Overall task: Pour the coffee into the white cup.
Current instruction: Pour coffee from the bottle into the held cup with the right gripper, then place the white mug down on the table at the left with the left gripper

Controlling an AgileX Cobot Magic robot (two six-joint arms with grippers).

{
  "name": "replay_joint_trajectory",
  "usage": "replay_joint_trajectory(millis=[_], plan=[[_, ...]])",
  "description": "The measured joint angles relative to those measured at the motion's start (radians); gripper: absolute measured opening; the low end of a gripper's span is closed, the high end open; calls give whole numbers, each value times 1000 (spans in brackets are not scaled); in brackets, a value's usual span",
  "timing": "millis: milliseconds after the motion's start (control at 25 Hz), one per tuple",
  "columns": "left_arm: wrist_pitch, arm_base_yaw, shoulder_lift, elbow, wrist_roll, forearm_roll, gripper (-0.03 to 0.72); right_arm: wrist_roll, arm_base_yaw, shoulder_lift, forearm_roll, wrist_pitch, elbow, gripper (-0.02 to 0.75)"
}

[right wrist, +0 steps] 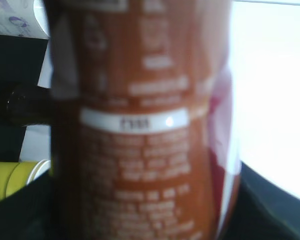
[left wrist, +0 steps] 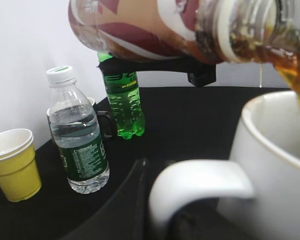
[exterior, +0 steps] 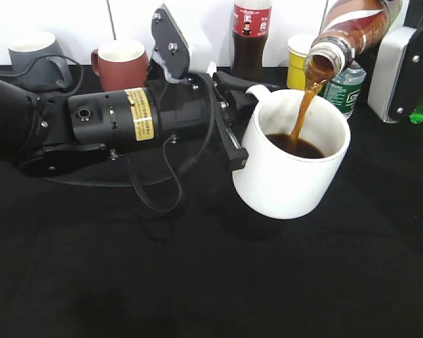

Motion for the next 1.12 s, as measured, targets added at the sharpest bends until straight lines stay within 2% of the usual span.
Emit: replay_joint_trajectory(millis=[200,360,440,560,680,840,960,1120], plan=[[0,1,0,0,1,-80,55,163,0,0,0,-1,0,521],[-22,1,0,0,1,-133,55,514,0,0,0,-9,0,521],[-22,23,0,0,1,-145,55,676,0,0,1,-9,0,521],[-36,111,-11,33,1,-146,55,1007,0,0,1,-9,0,521],[-137,259,-49,153,1,-142,55,1306,0,0,4,37,0,521],[-252,445,-58,328,88,-167,56,1374,0,0,9,41,0,521],[-262,495,-49,365,170,-292,57,1376,0,0,9,41,0,521],[-260,500,46,363,251,-485,57,1376,0,0,9,41,0,521]])
